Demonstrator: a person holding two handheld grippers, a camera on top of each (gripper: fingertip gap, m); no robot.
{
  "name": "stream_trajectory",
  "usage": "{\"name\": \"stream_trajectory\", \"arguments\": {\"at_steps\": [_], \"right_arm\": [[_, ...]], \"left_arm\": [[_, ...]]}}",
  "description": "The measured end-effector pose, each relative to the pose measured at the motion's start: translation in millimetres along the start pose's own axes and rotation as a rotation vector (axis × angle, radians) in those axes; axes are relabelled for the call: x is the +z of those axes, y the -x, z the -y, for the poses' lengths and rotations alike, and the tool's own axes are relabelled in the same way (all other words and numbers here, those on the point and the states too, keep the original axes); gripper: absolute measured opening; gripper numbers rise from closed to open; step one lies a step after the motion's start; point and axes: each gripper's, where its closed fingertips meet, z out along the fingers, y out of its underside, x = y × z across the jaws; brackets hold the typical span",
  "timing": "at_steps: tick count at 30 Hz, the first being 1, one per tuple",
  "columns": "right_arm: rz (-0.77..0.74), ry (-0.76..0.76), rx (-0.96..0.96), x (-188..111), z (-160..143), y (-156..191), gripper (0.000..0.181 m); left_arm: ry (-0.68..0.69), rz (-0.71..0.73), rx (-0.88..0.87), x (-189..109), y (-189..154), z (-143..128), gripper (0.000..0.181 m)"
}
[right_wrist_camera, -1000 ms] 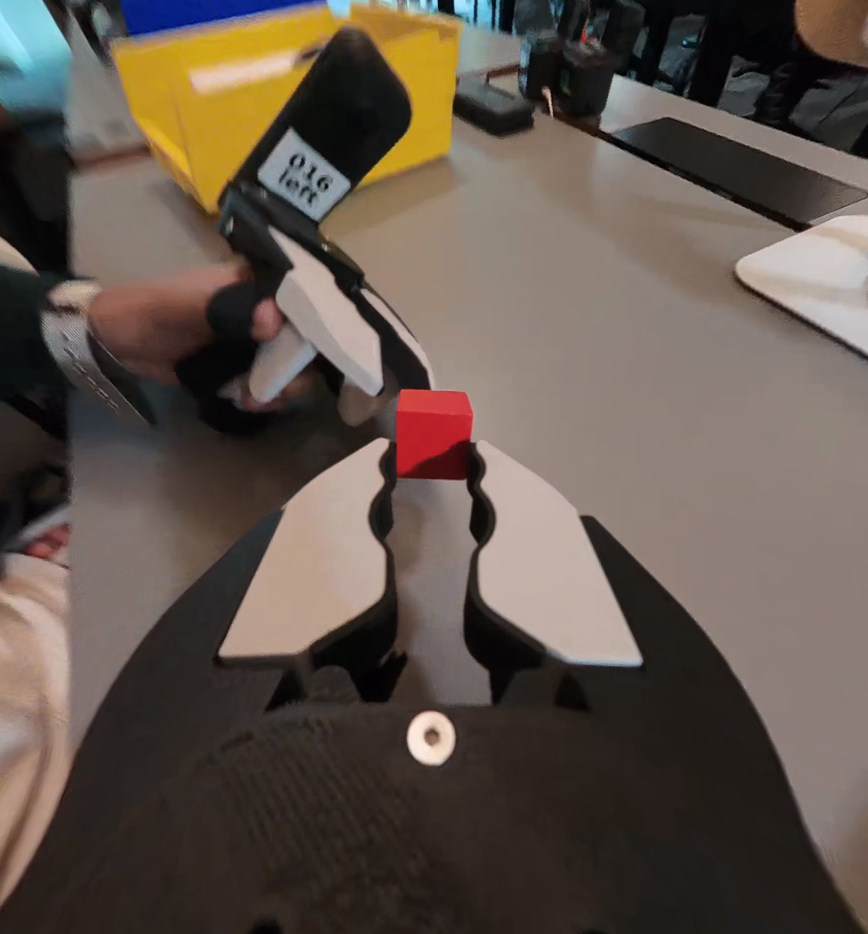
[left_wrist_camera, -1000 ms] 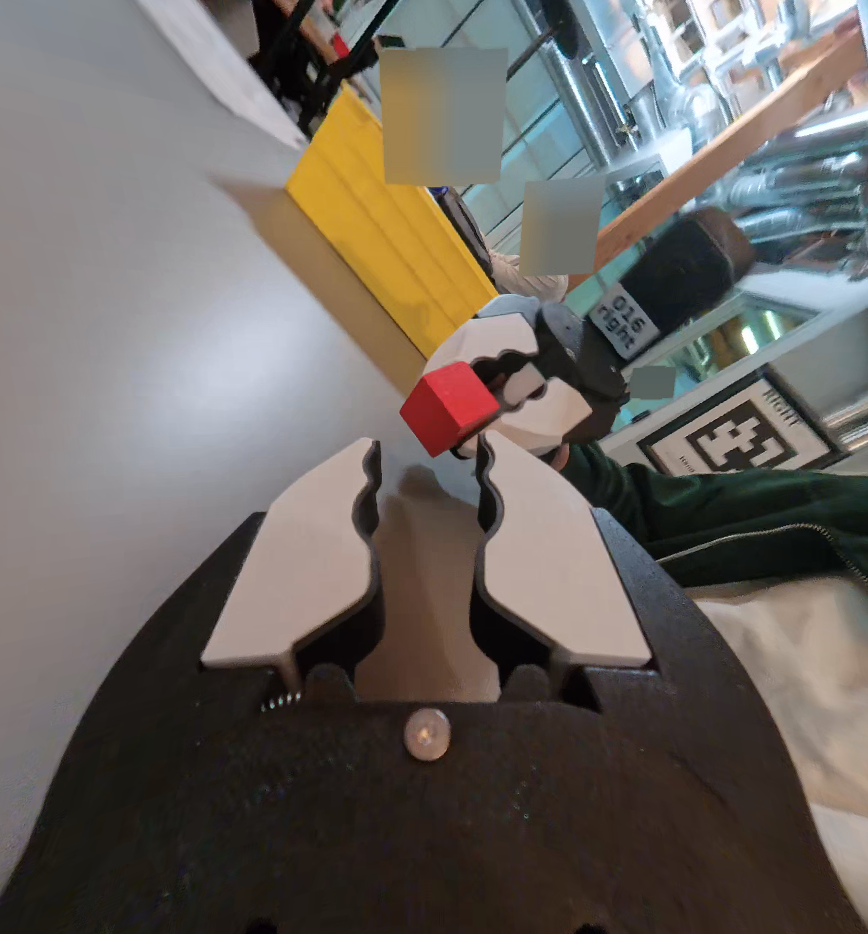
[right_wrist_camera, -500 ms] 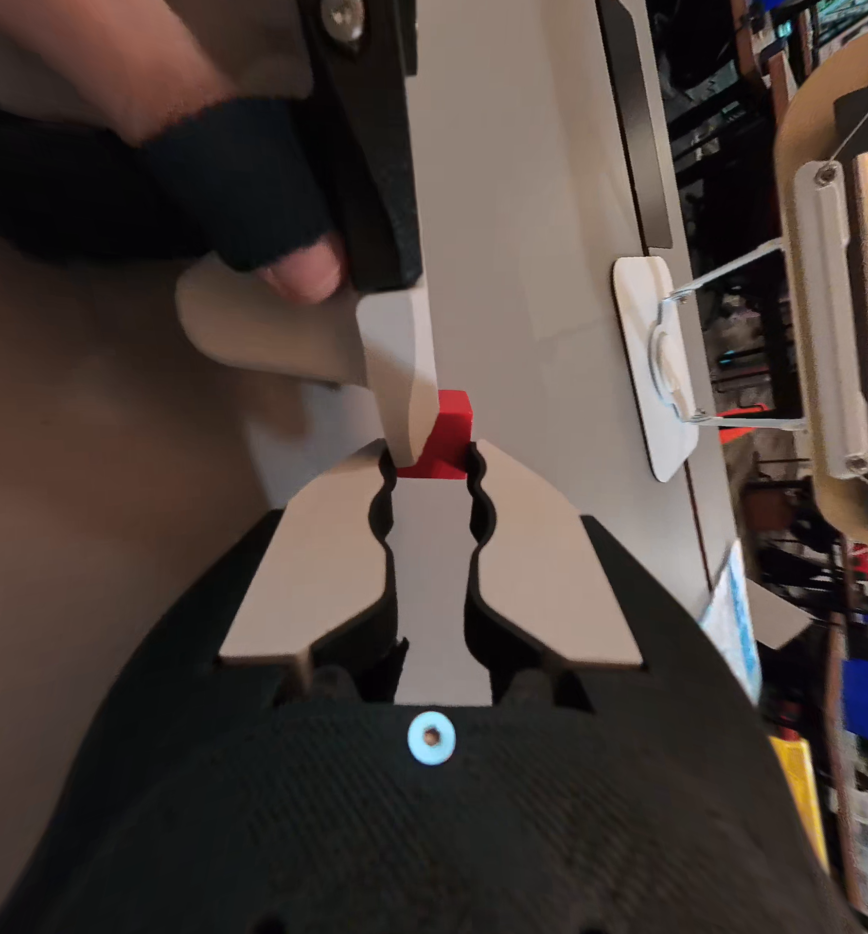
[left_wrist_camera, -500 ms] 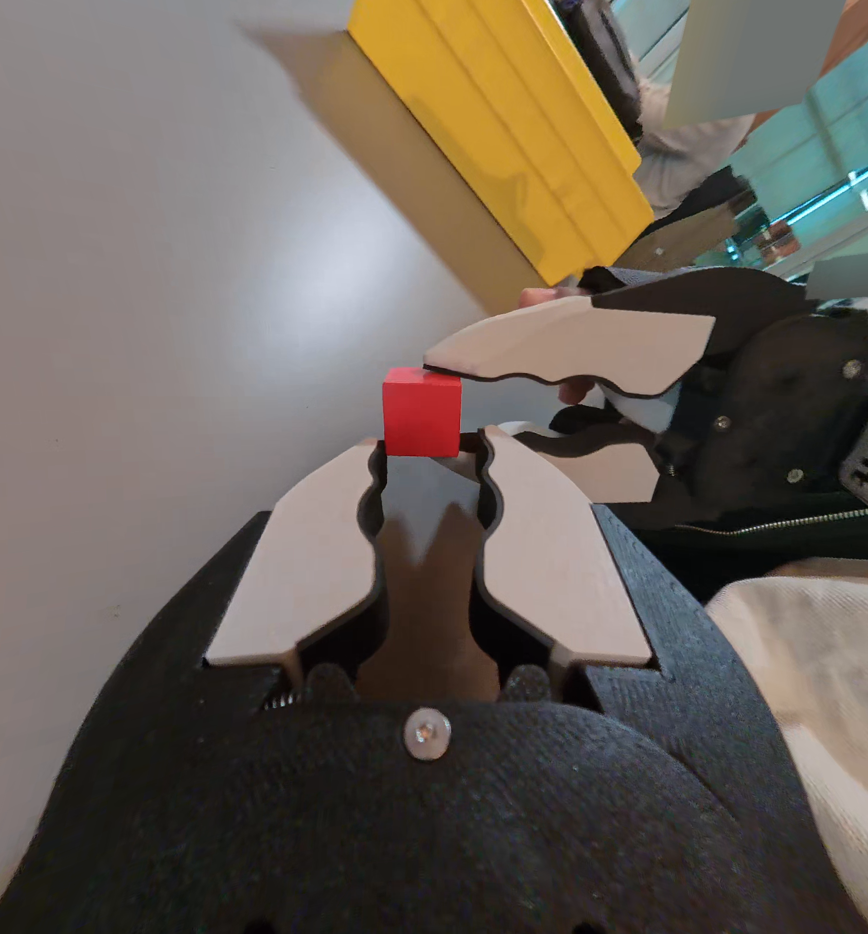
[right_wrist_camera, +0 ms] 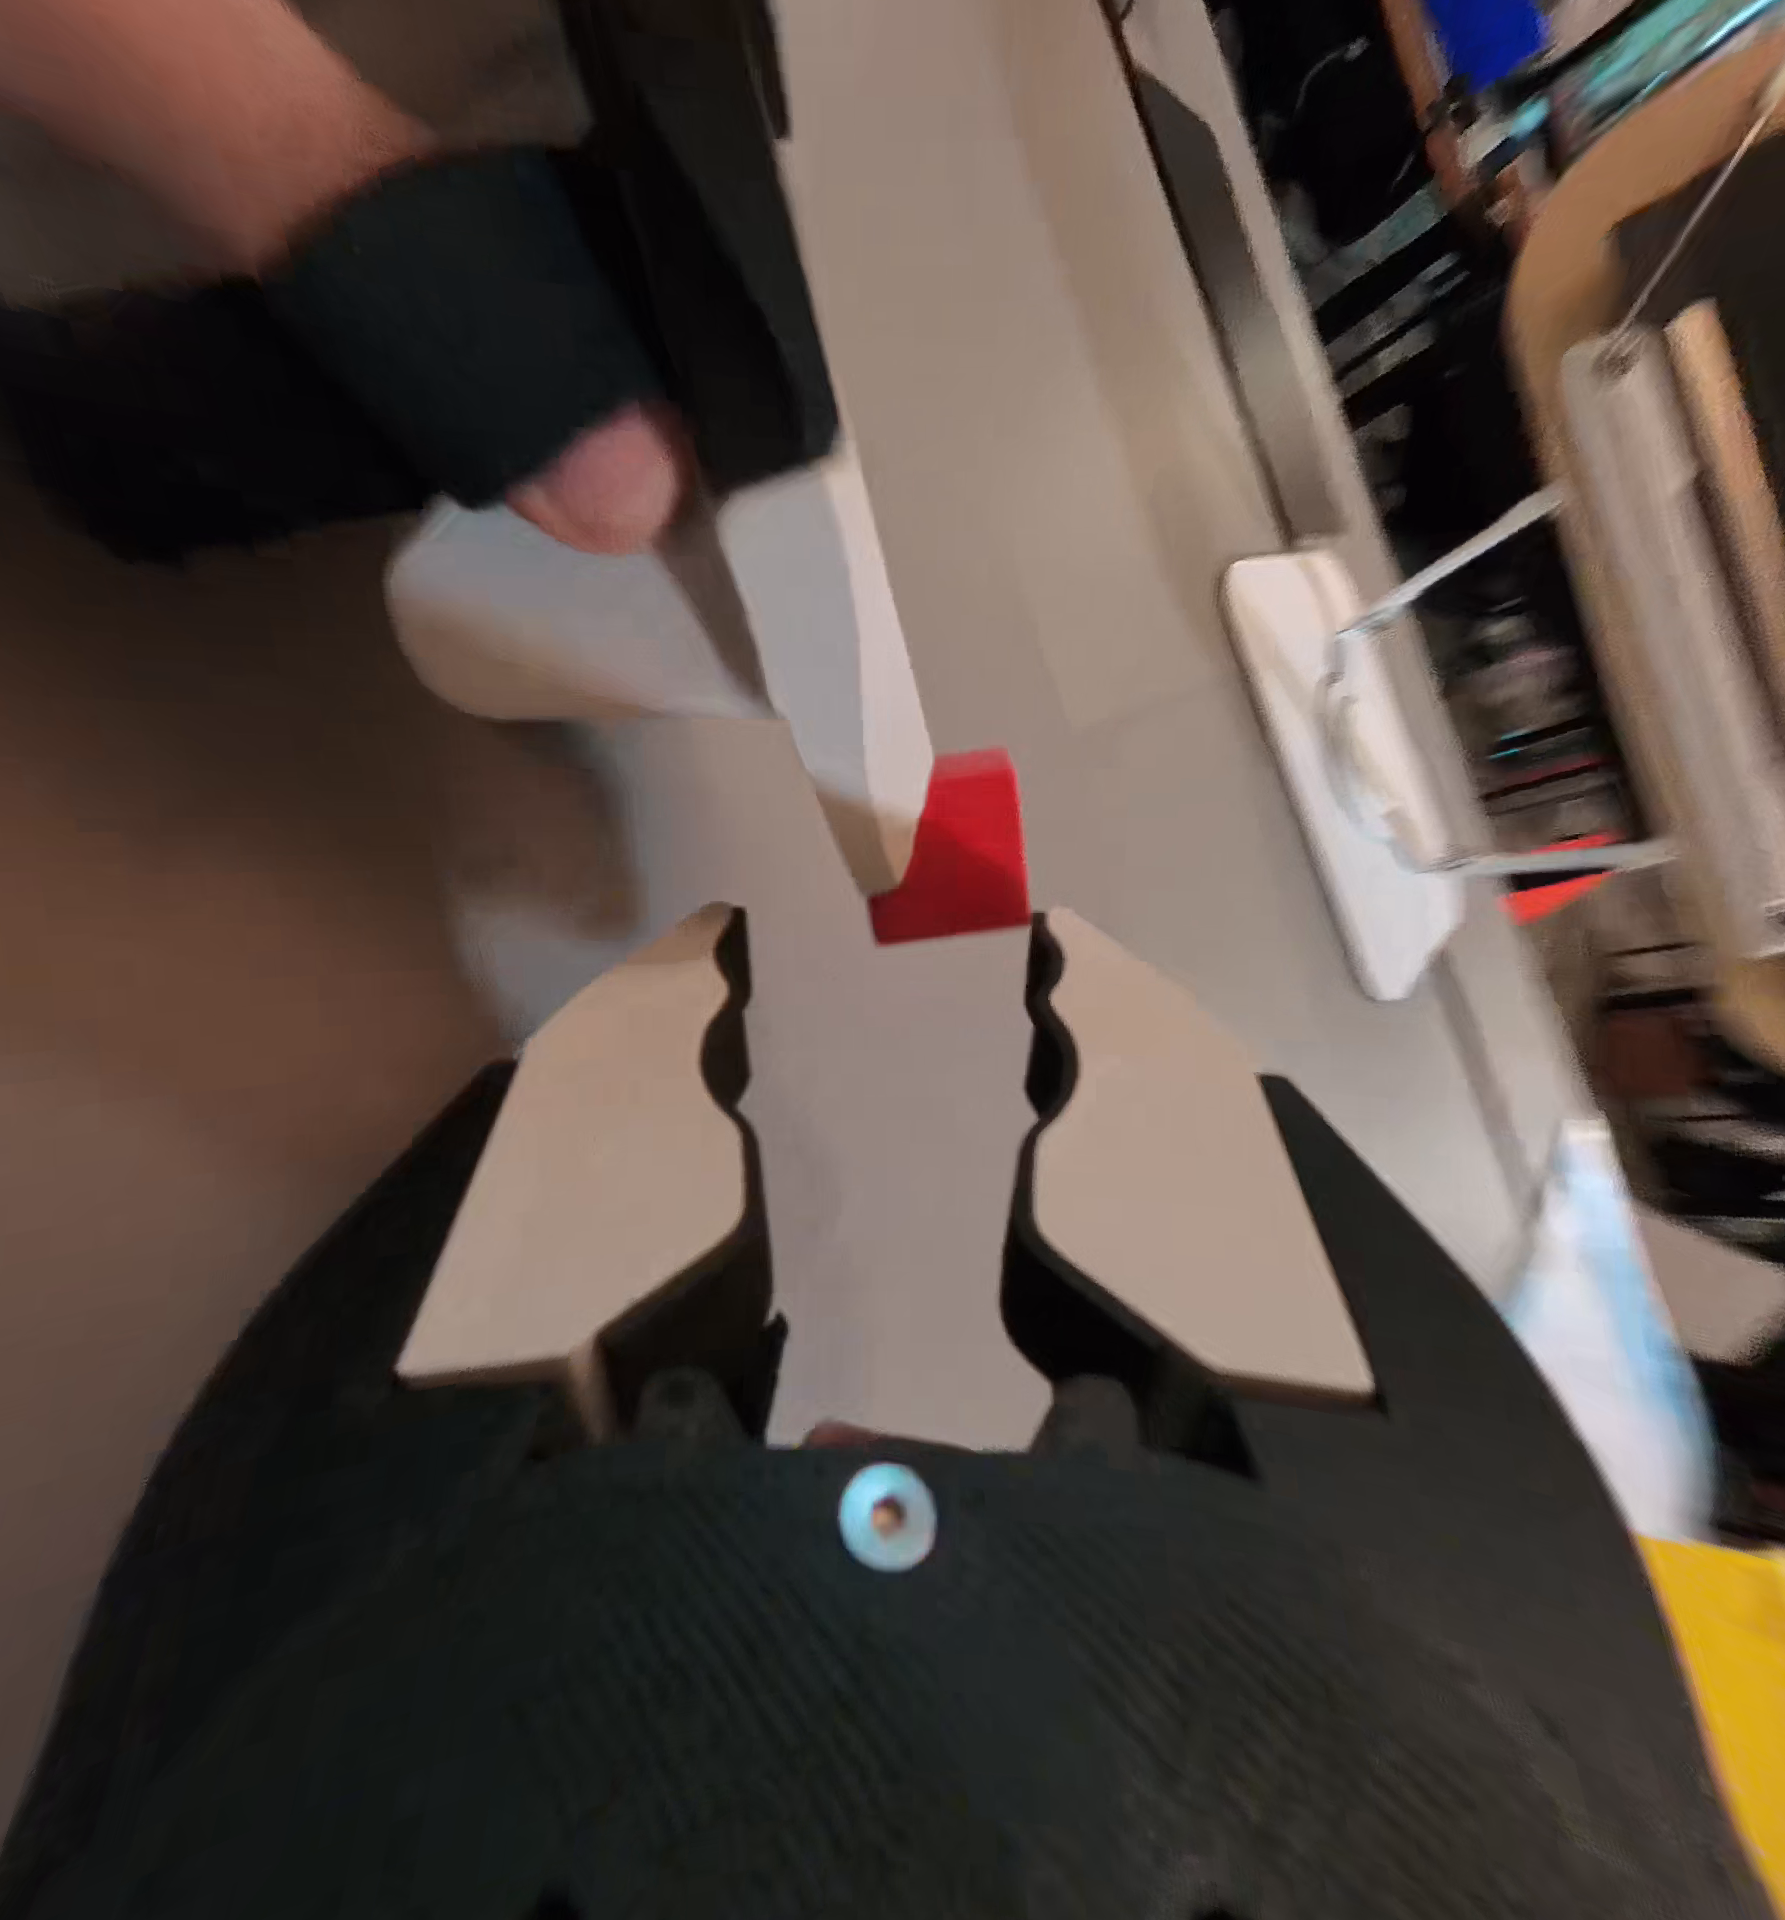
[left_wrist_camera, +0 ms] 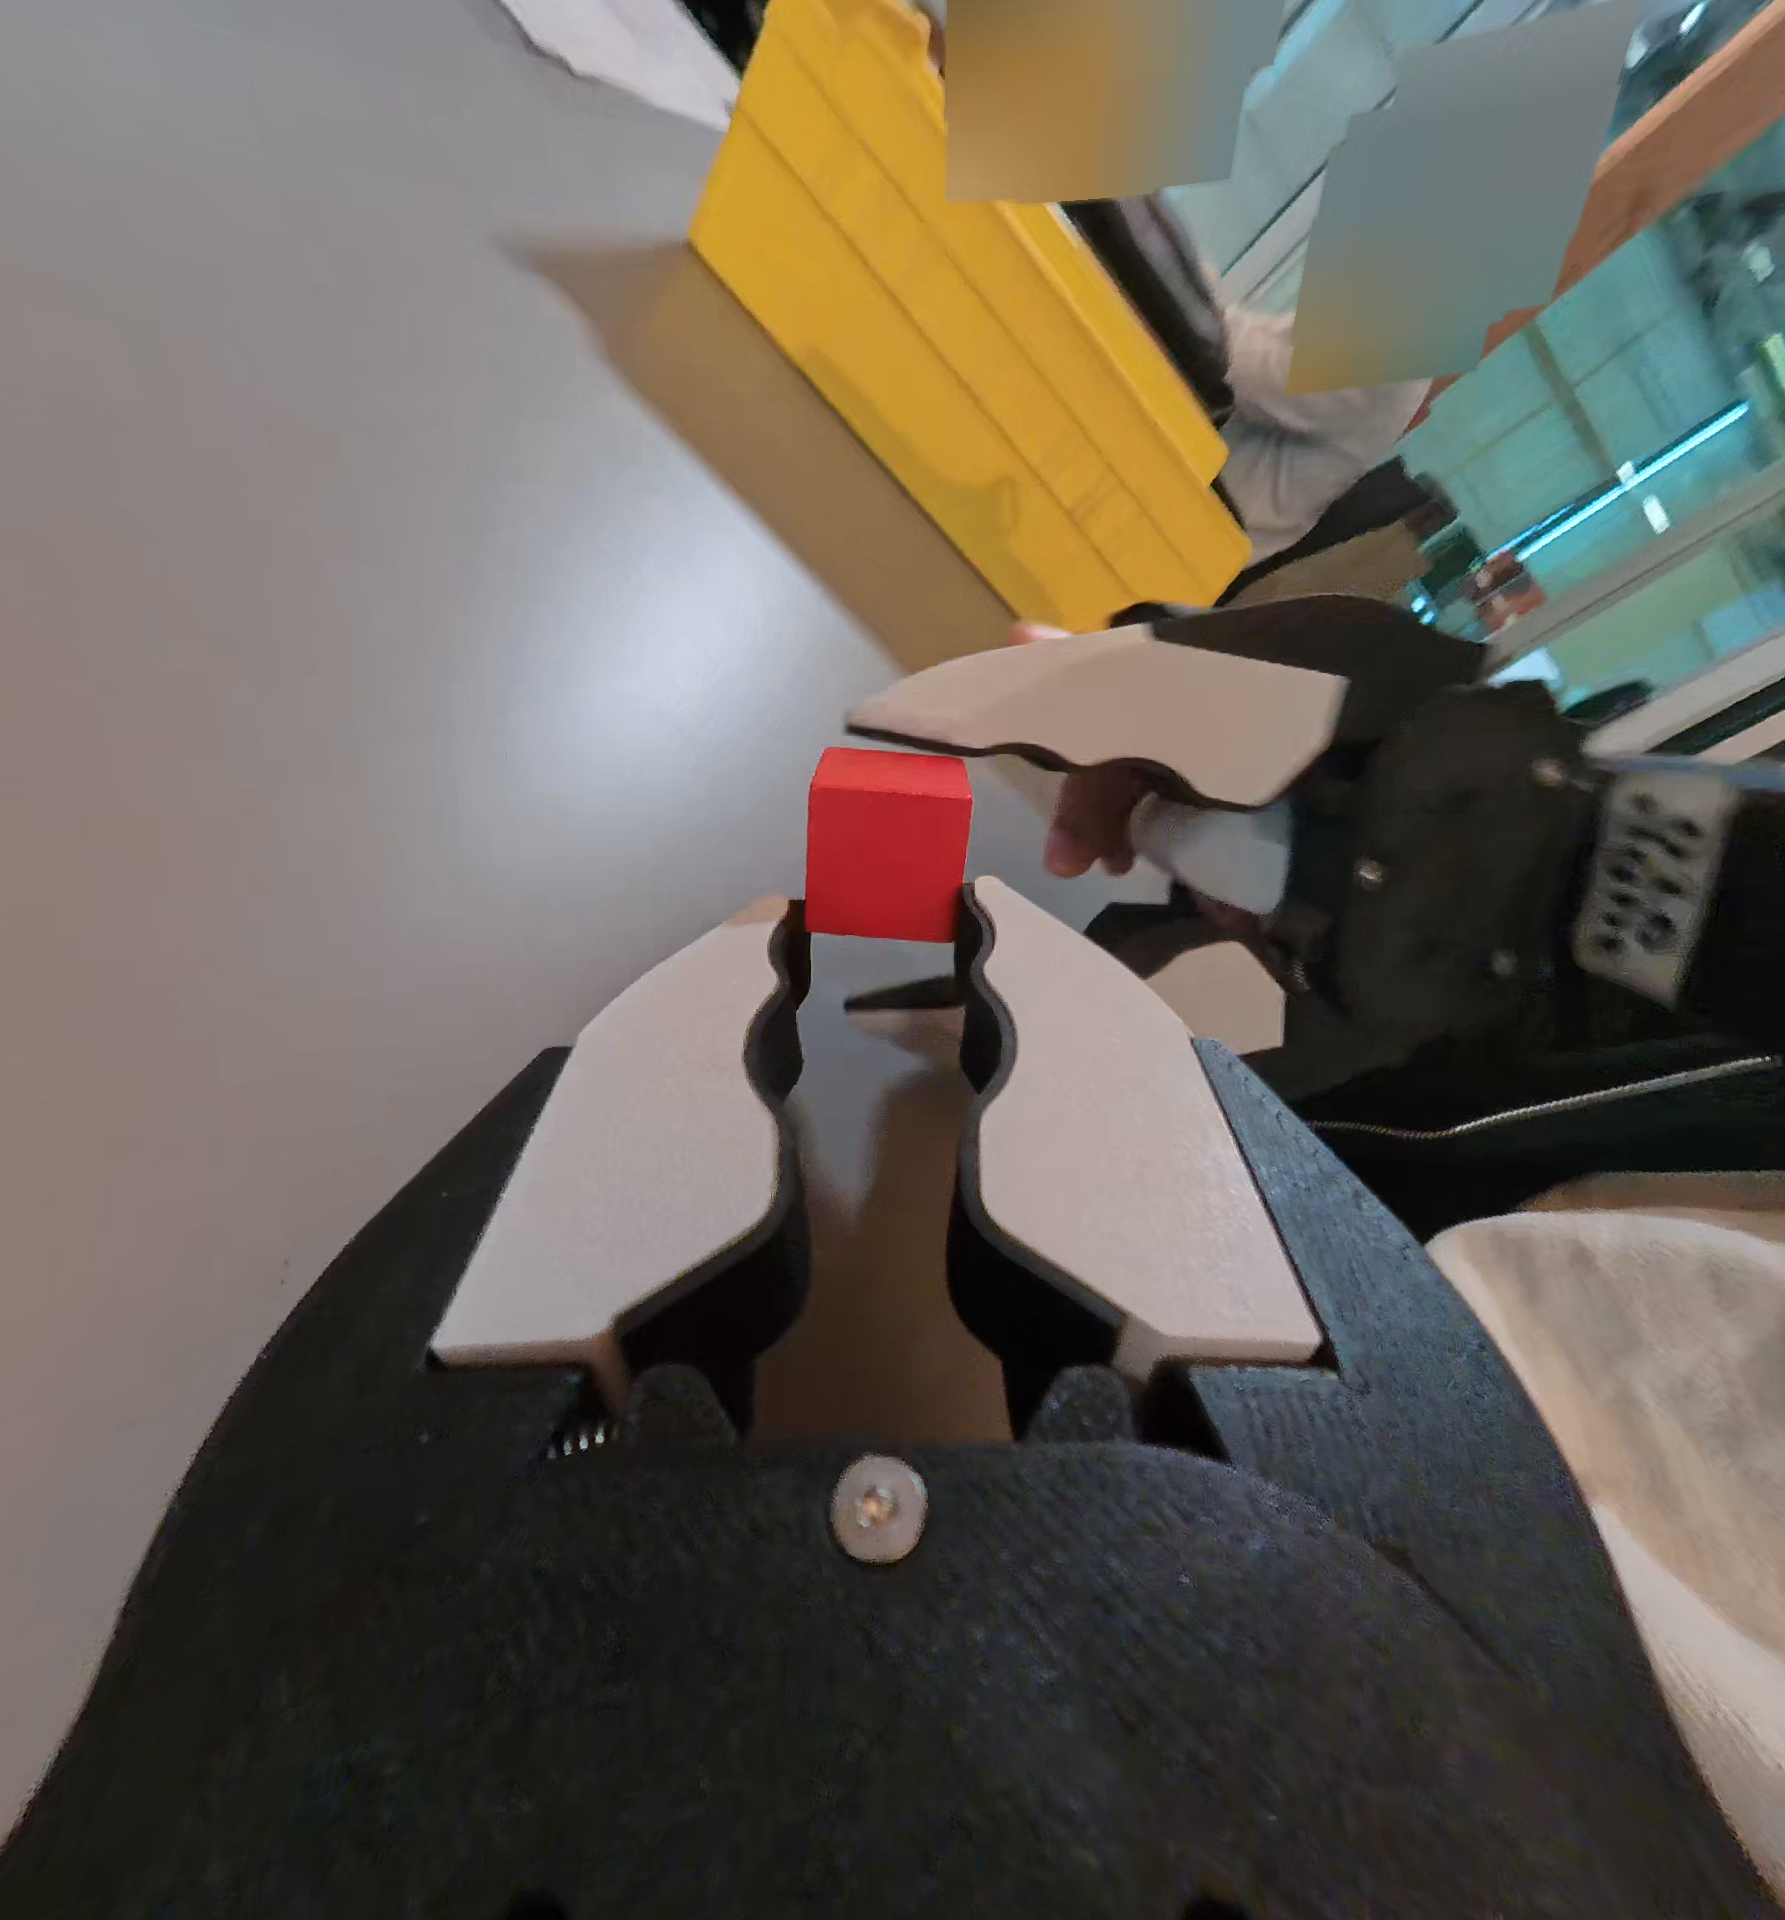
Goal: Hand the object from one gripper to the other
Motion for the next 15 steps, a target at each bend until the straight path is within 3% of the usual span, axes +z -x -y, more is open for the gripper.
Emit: {"name": "stream_trajectory", "arguments": {"at_steps": [3, 5, 10, 15], "right_arm": [[0.184, -0.077, 0.295, 7, -7, -1, 0.069], [0.305, -0.211, 0.492, 3, 0, -8, 0.071], [0.546, -0.626, 0.952, -35, 25, -47, 0.052], [0.669, -0.726, 1.073, -43, 31, -50, 0.050]], "left_arm": [[-0.084, -0.057, -0.006, -8, -3, 13, 0.028], [-0.133, -0.110, -0.008, -13, -6, 19, 0.028], [-0.229, -0.237, -0.018, -21, -18, 31, 0.028], [-0.242, -0.329, 0.016, -18, -33, 31, 0.027]]}}
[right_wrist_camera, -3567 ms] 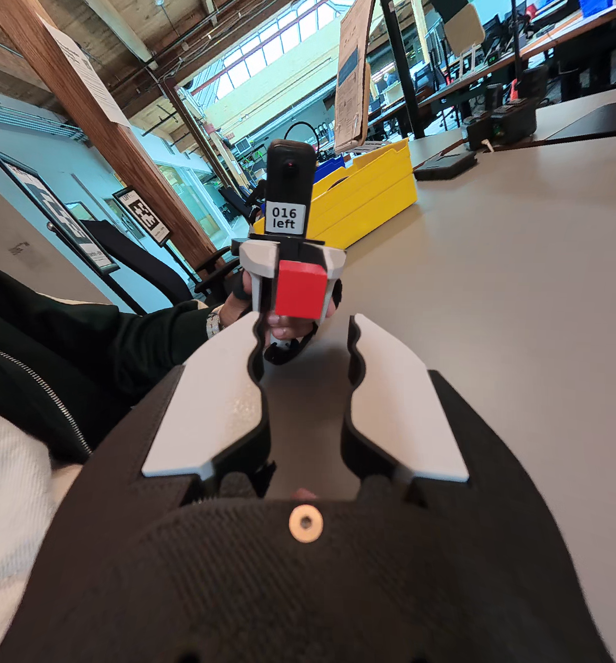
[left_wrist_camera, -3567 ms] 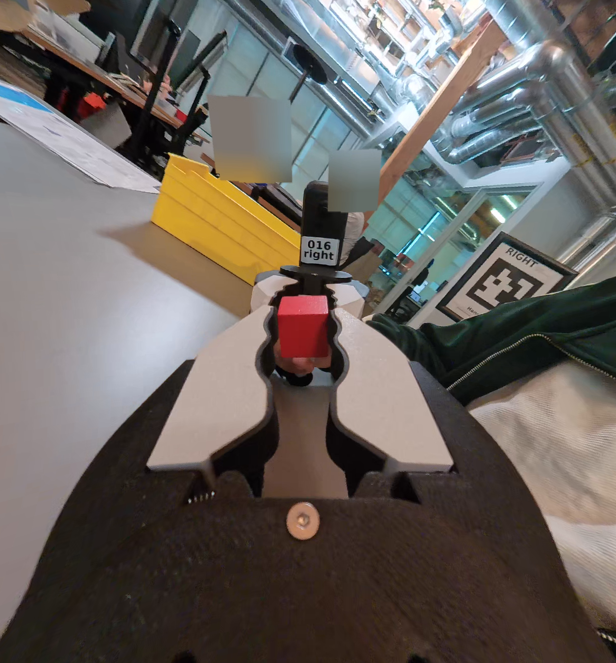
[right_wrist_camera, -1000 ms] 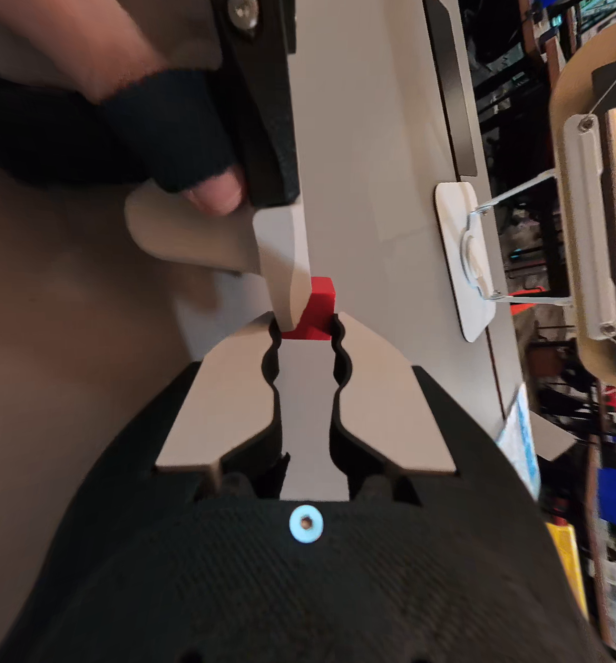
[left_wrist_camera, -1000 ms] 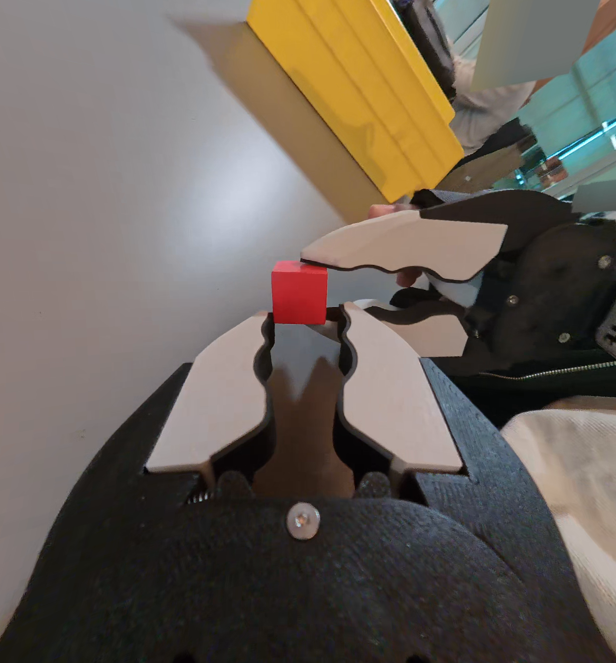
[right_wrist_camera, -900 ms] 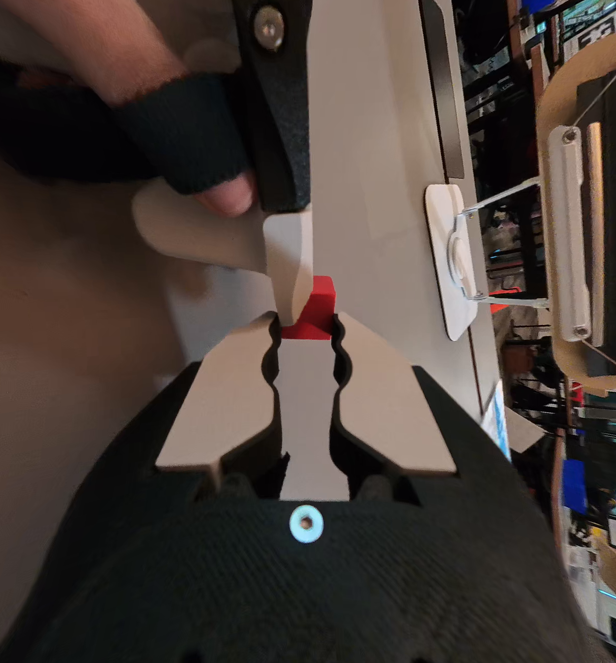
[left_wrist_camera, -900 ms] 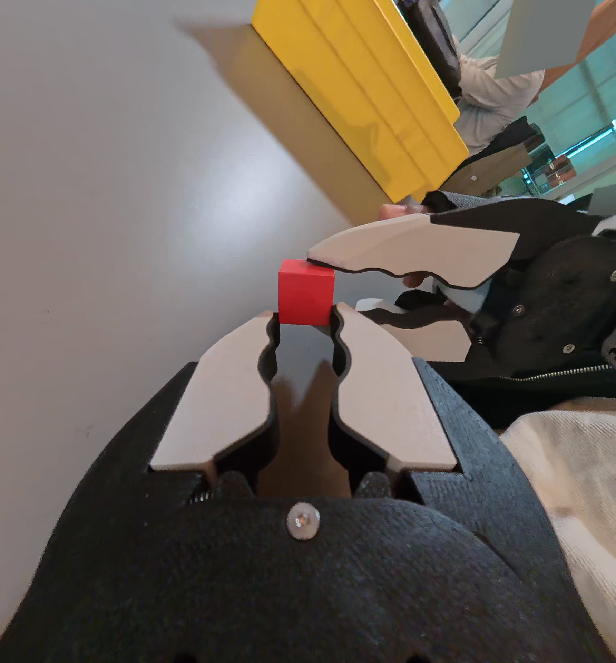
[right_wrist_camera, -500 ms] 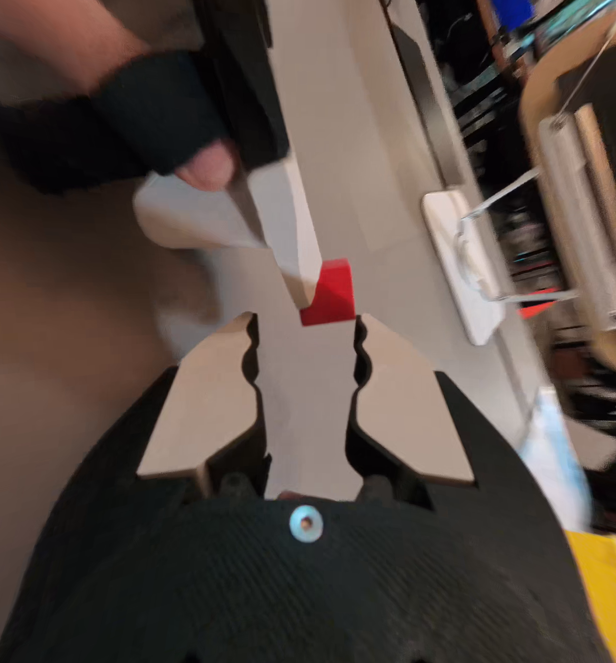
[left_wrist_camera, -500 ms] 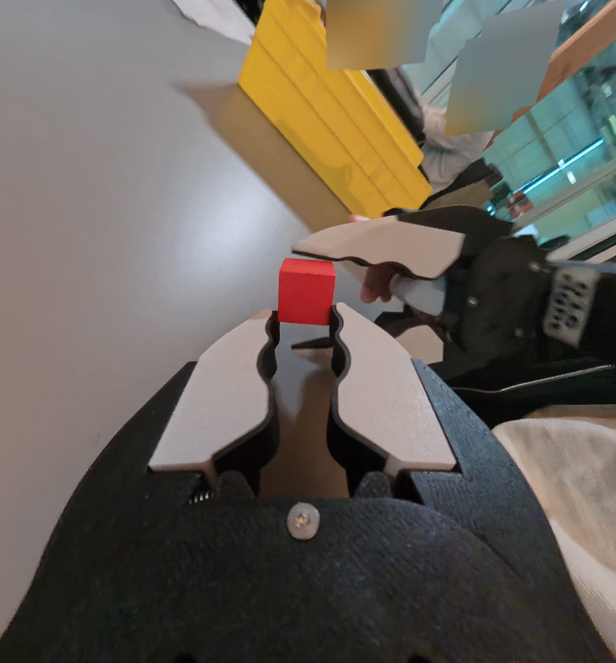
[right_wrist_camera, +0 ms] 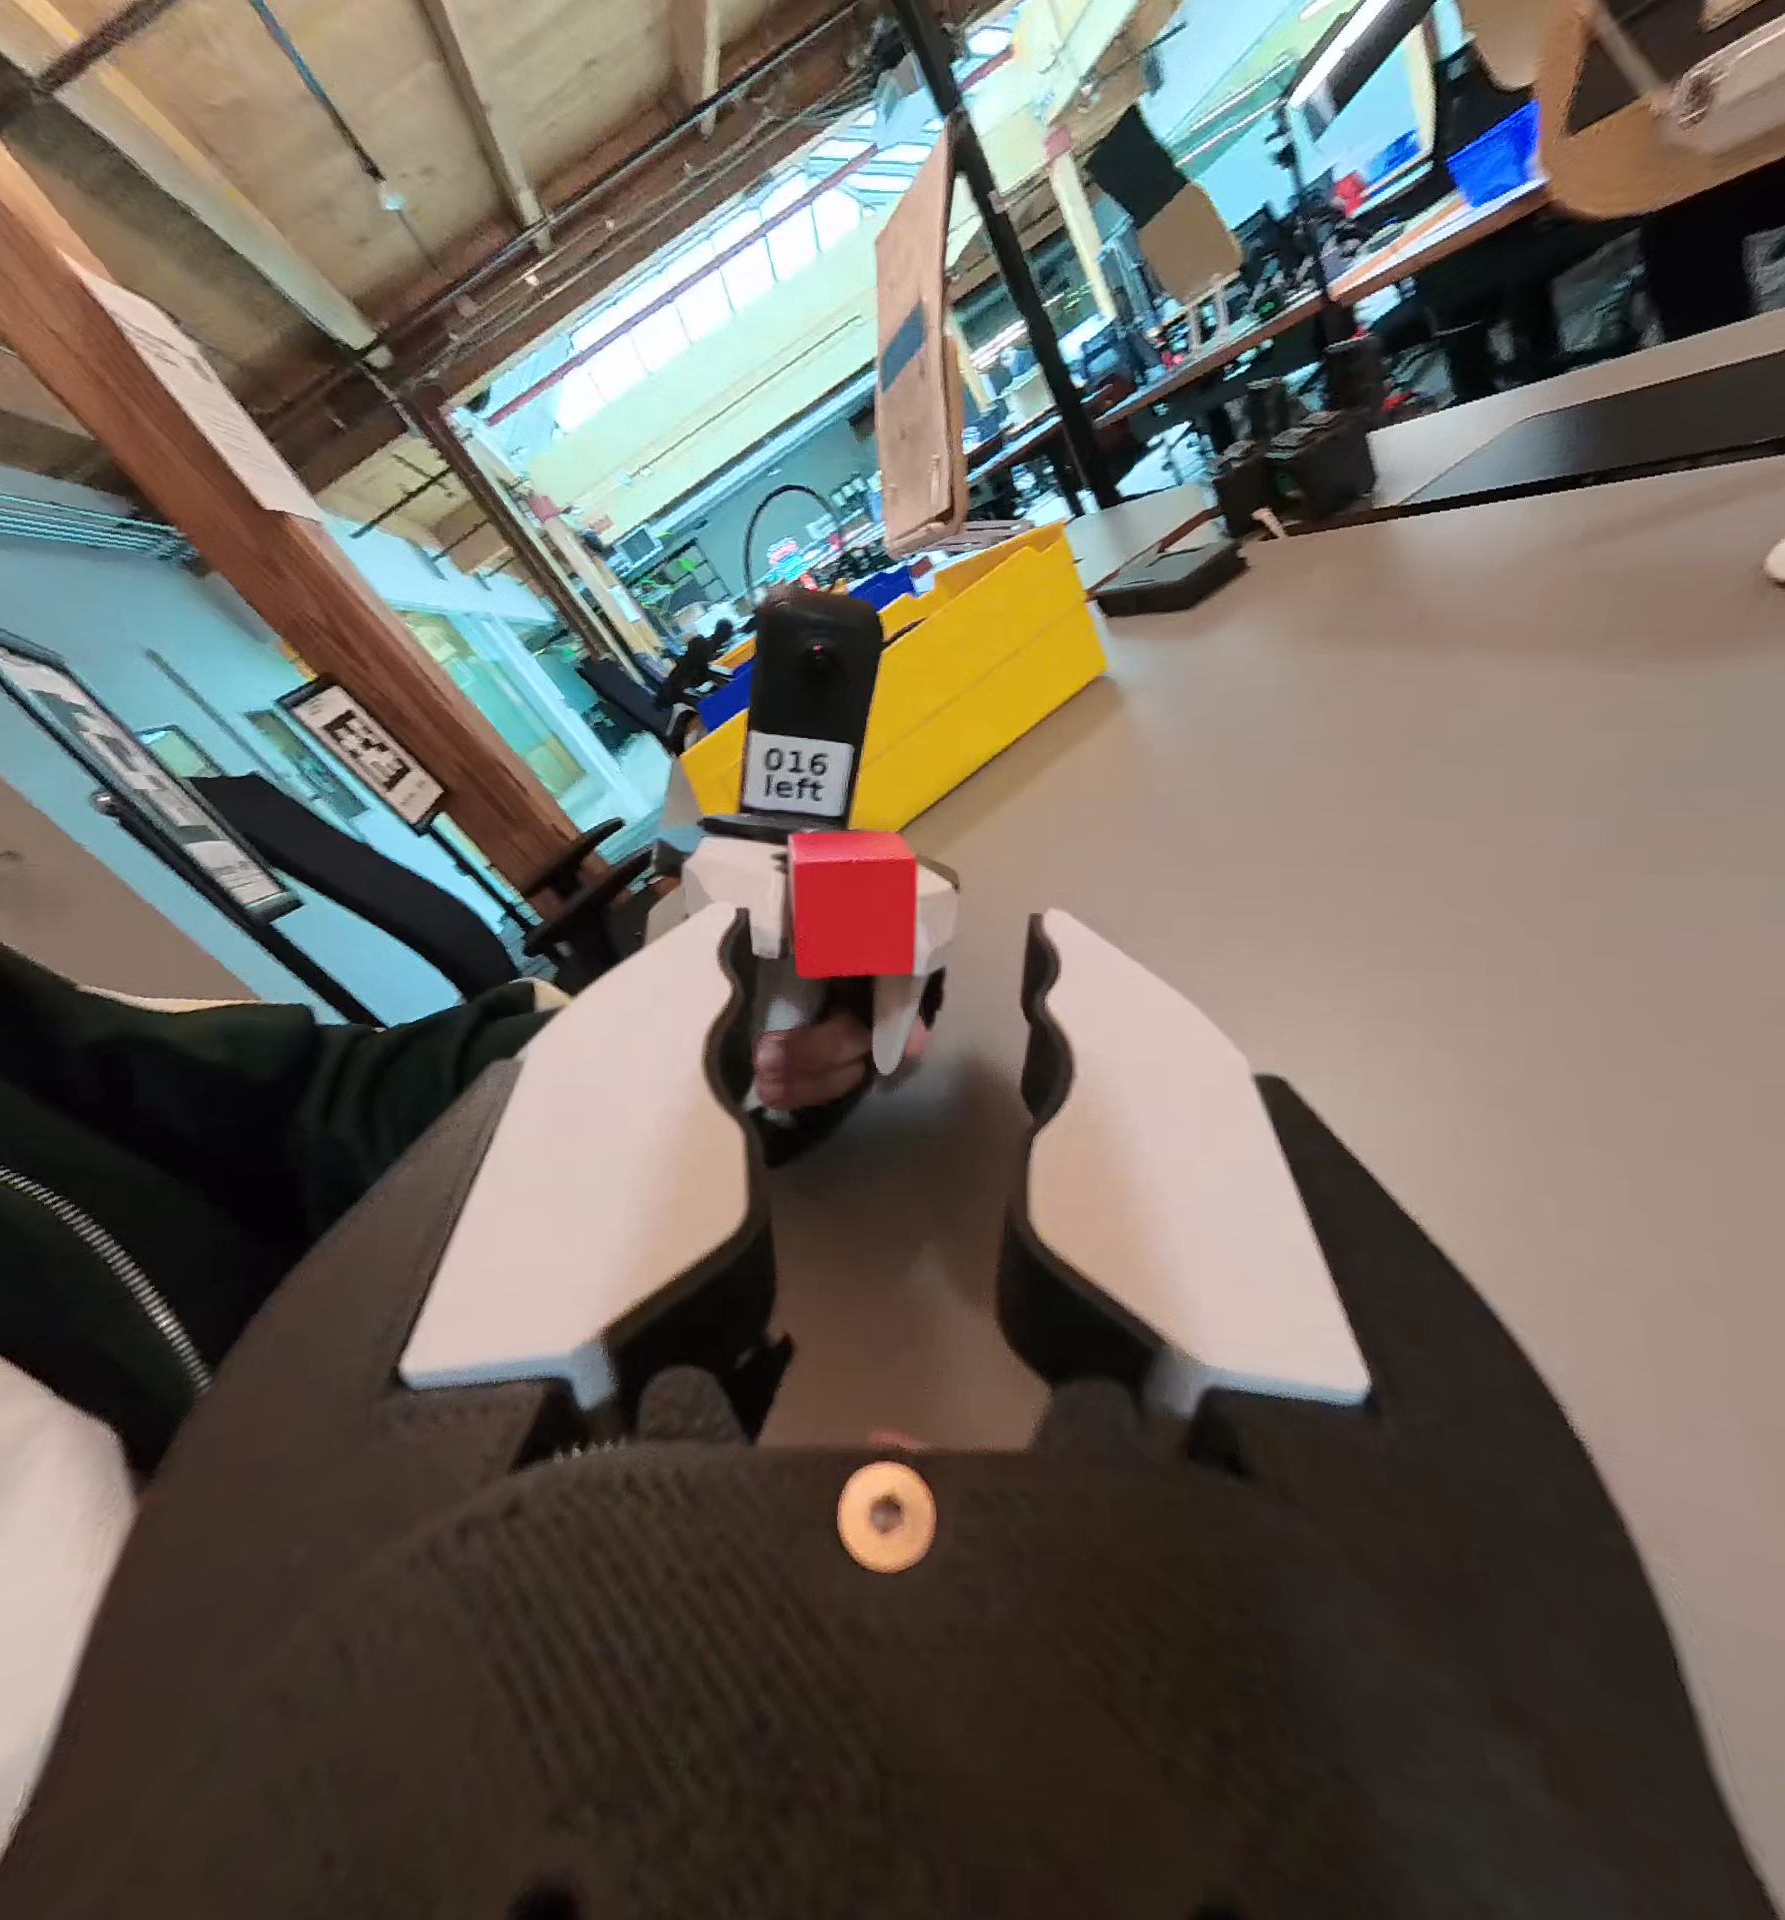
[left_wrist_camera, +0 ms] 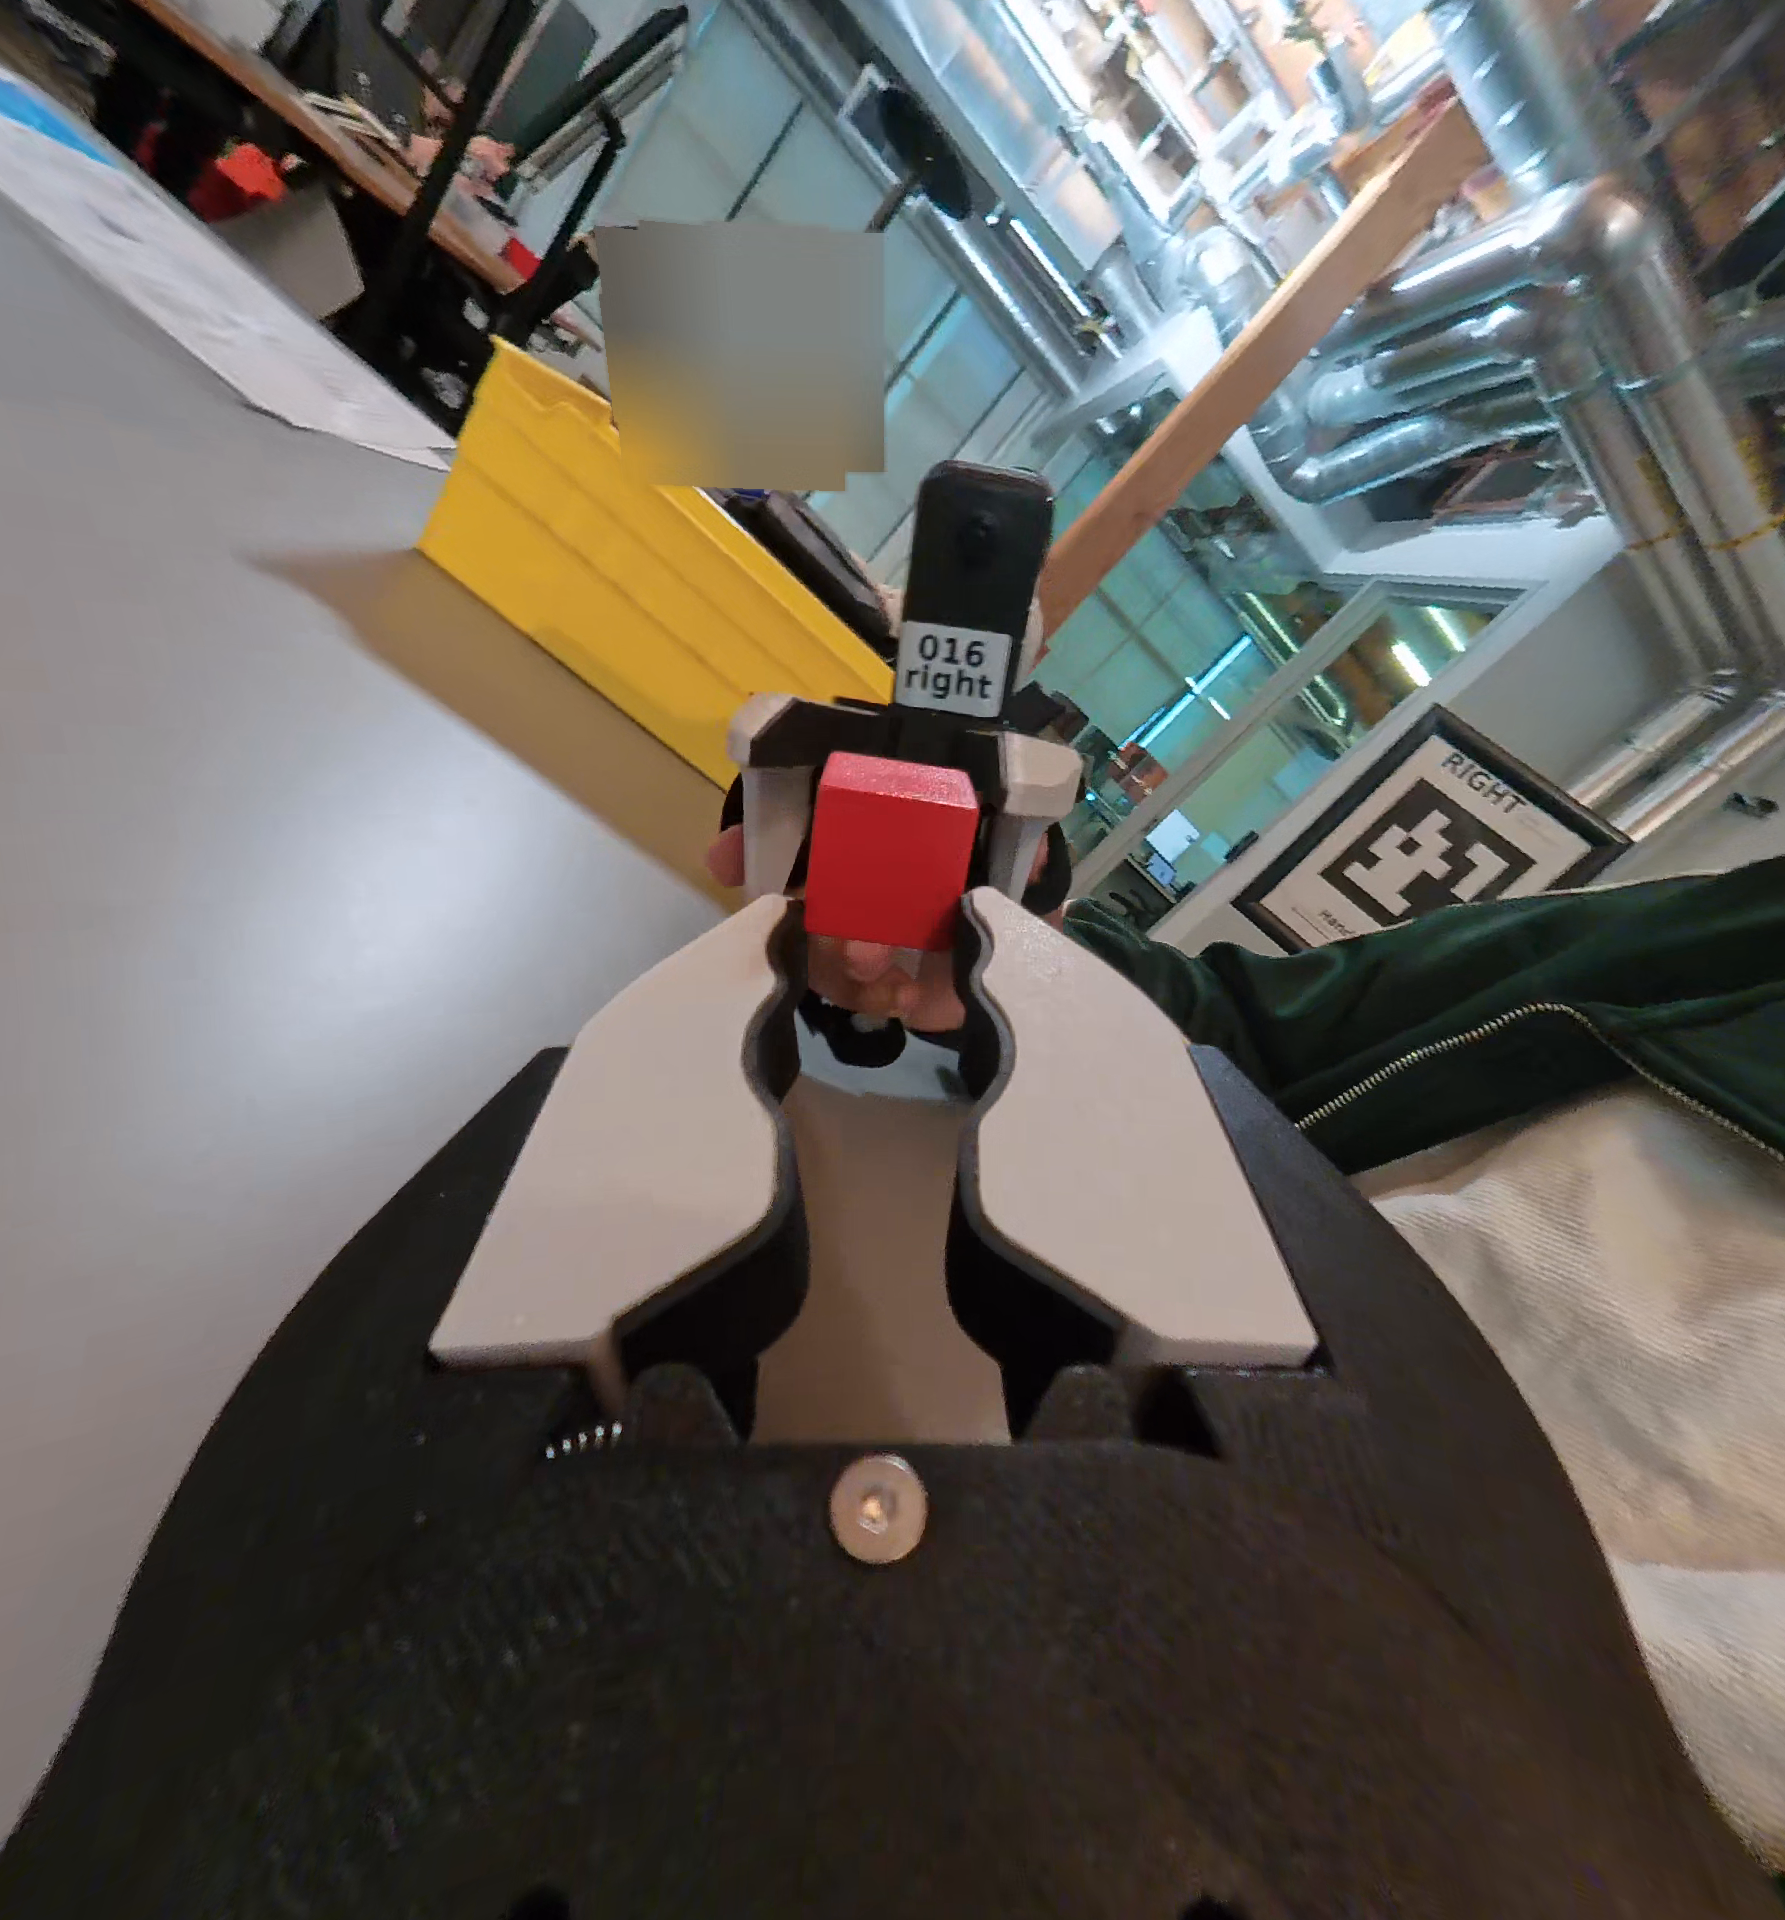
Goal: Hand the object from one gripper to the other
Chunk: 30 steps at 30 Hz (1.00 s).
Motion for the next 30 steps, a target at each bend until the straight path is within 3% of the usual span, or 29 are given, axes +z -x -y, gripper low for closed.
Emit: {"name": "stream_trajectory", "arguments": {"at_steps": [6, 9, 20, 23, 30], "right_arm": [[0.065, 0.048, -0.005, 12, -13, 17, 0.040], [0.068, 0.041, 0.004, 11, -12, 18, 0.026], [0.061, 0.064, 0.023, 10, -10, 19, 0.026], [0.064, 0.034, 0.039, 7, -3, 18, 0.026], [0.125, -0.011, 0.179, 1, 3, 15, 0.026]], "left_arm": [[0.029, -0.049, 0.015, 9, -9, -8, 0.027], [0.052, -0.049, 0.034, 11, -10, -12, 0.027], [0.033, -0.061, 0.071, 12, -13, -11, 0.027], [0.031, -0.048, 0.083, 12, -11, -11, 0.036], [0.033, -0.010, 0.156, 11, -10, -9, 0.041]]}}
